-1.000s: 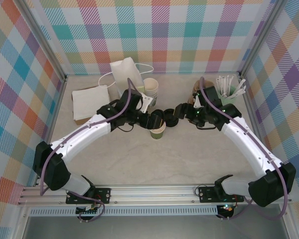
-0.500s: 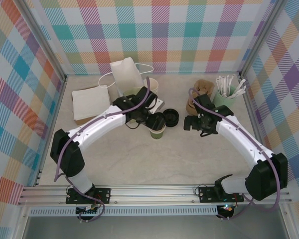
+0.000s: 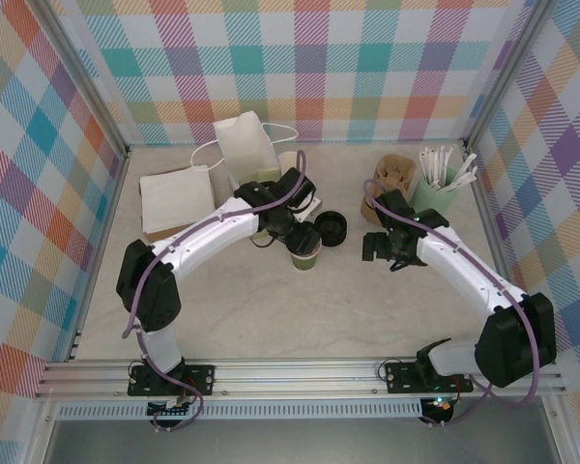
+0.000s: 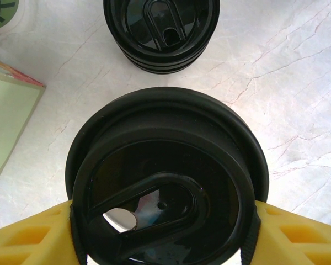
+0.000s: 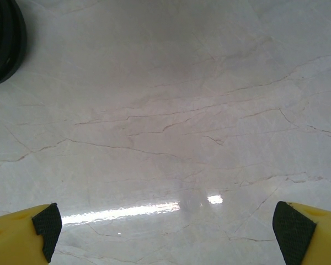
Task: Pack the takeout coffee
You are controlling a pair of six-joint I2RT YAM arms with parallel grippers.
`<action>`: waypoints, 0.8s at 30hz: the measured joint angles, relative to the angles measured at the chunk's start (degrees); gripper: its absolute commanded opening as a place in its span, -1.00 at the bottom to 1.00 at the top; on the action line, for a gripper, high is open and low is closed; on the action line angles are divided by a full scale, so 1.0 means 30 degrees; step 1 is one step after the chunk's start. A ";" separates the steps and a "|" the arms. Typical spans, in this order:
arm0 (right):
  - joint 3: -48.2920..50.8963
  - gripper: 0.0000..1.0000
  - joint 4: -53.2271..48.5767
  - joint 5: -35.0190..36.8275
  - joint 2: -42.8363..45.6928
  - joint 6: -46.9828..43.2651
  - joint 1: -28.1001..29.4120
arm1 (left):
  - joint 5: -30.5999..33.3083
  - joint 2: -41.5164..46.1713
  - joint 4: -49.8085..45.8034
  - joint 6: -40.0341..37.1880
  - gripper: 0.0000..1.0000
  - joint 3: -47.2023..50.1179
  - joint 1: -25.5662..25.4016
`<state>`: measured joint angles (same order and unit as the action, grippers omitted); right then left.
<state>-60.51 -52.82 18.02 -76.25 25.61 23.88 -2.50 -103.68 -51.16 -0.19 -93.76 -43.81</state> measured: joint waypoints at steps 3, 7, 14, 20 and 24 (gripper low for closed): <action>0.0015 1.00 0.0000 0.0007 0.0000 -0.0007 -0.0095 | 0.0029 -0.0146 -0.0131 -0.0102 0.26 -0.0058 0.0000; 0.0015 0.99 0.0007 0.0000 0.0000 -0.0015 -0.0095 | 0.0022 -0.0350 -0.0189 -0.0124 0.26 -0.0087 0.0000; 0.0015 0.99 0.0015 -0.0022 0.0000 -0.0219 -0.0095 | 0.0015 -0.0539 -0.0357 -0.0182 0.28 -0.0197 -0.0015; 0.0029 1.00 0.0022 -0.0087 0.0000 -0.0248 -0.0095 | 0.0015 -0.0663 -0.0357 -0.0182 0.30 -0.0226 -0.0015; 0.0036 0.99 0.0029 -0.0160 0.0000 -0.0277 -0.0095 | 0.0022 -0.0787 -0.0386 -0.0189 0.35 -0.0335 -0.0015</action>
<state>-60.40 -52.73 17.54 -76.25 24.77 23.59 -2.44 -106.04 -52.31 -0.75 -94.76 -43.86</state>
